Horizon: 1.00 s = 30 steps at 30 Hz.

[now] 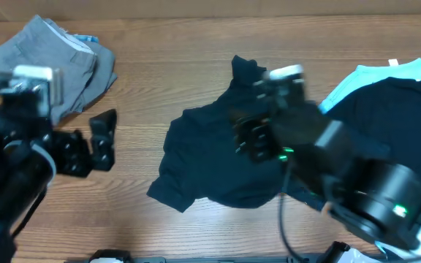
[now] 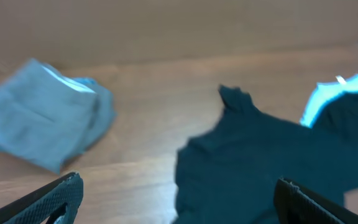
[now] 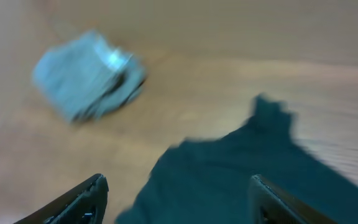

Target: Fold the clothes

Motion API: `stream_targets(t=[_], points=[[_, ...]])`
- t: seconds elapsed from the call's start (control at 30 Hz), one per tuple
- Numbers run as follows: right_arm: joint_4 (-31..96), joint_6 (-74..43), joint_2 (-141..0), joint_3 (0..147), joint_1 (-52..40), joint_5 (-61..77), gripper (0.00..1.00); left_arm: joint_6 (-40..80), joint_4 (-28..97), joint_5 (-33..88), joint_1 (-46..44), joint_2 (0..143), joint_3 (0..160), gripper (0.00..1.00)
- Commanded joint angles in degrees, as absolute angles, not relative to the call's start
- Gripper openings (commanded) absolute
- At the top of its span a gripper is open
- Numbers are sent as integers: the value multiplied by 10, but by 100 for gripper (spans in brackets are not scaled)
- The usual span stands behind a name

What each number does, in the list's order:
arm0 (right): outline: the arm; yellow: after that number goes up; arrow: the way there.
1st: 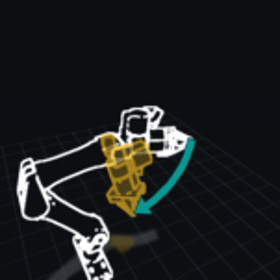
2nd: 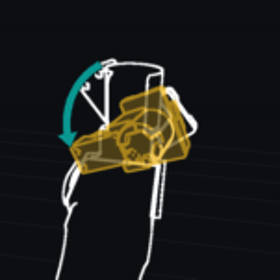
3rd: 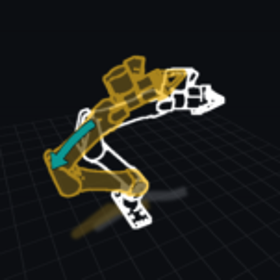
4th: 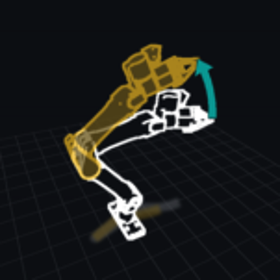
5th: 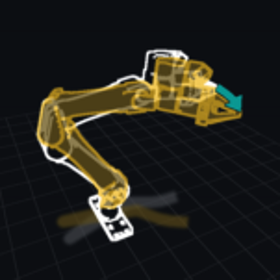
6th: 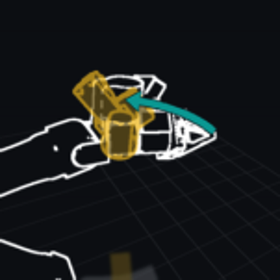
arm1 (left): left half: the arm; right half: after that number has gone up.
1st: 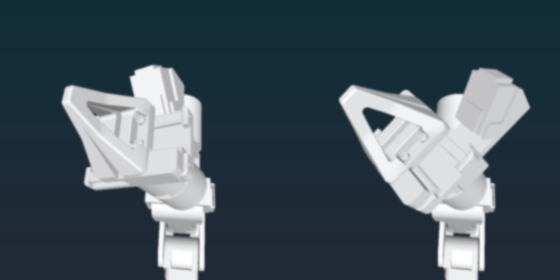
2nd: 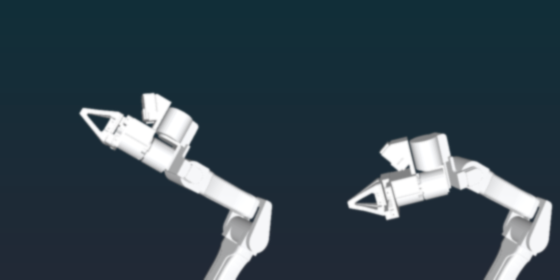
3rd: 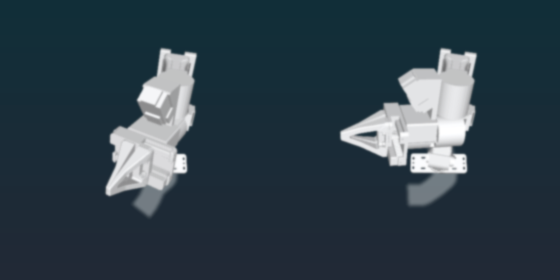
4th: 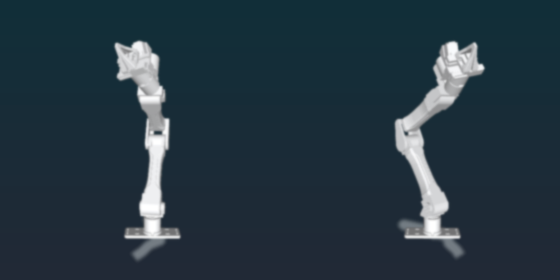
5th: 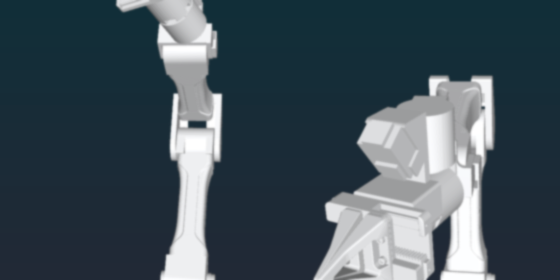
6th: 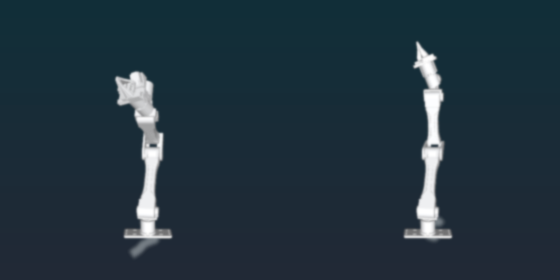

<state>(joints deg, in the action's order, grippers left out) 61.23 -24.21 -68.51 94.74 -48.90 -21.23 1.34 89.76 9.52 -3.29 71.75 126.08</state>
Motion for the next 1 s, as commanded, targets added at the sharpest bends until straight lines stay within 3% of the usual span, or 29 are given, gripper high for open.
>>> stream_targets(t=[0.0,0.37,0.43,0.47,0.67,0.97], points=[[612,-288,-639,972,-455,-291,75,-5,907,164,-42,782,1244,100],[678,-360,-602,972,-356,-262,75,-13,854,192,-156,1056,1240,100],[694,-361,-606,972,-355,-259,75,-12,818,196,-165,1109,1240,86],[702,-361,-607,972,-355,-258,75,-13,802,206,-169,1132,1240,85],[730,-363,-622,972,-355,-252,76,-15,685,226,-189,1256,1240,93],[754,-363,-655,972,-355,-239,77,-67,558,222,-237,1382,1240,83]])
